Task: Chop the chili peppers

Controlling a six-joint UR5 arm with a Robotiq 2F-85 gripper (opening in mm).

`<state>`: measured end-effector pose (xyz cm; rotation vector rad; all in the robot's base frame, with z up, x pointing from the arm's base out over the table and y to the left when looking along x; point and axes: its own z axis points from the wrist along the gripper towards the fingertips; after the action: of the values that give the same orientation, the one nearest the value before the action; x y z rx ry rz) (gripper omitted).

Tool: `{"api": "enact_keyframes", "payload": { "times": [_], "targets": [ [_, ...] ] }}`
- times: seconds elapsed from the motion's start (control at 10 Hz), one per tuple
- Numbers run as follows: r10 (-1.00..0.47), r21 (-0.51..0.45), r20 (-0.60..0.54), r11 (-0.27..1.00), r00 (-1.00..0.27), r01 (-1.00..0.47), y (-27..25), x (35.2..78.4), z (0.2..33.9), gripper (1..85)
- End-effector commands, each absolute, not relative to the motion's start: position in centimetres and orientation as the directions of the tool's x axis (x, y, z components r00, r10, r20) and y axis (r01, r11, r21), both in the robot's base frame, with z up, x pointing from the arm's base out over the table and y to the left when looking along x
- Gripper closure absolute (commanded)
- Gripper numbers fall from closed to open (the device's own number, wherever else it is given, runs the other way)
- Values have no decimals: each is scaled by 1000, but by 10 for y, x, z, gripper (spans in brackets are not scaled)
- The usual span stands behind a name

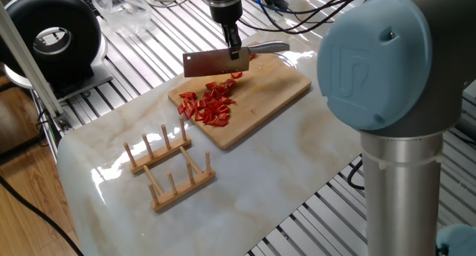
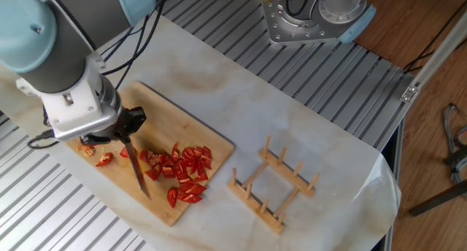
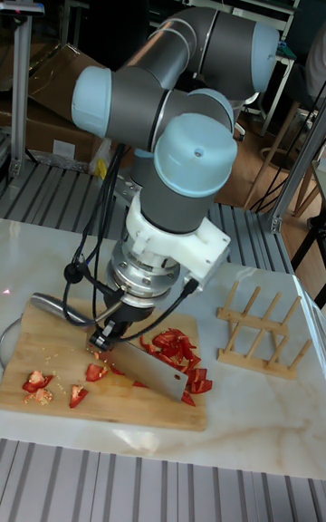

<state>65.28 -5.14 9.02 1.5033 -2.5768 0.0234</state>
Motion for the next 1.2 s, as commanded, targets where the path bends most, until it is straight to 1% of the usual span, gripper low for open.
{"api": "enact_keyframes", "payload": {
  "times": [0.0, 0.1, 0.2, 0.3, 0.5, 0.9, 1.1],
  "targets": [
    [-804, -2, 108, 588, -584, -809, -57, 665, 97, 843],
    [-786, -26, 92, 611, -611, -791, -59, 672, 95, 843],
    [-780, -28, 75, 622, -622, -783, -57, 678, 90, 843],
    [-764, 7, 49, 644, -643, -765, -48, 678, 83, 843],
    [-751, 44, 58, 661, -658, -750, -46, 674, 74, 843],
    [-725, 62, 55, 689, -687, -722, -40, 671, 71, 843],
    [-717, 75, 57, 697, -695, -713, -33, 668, 76, 843]
  ]
}}
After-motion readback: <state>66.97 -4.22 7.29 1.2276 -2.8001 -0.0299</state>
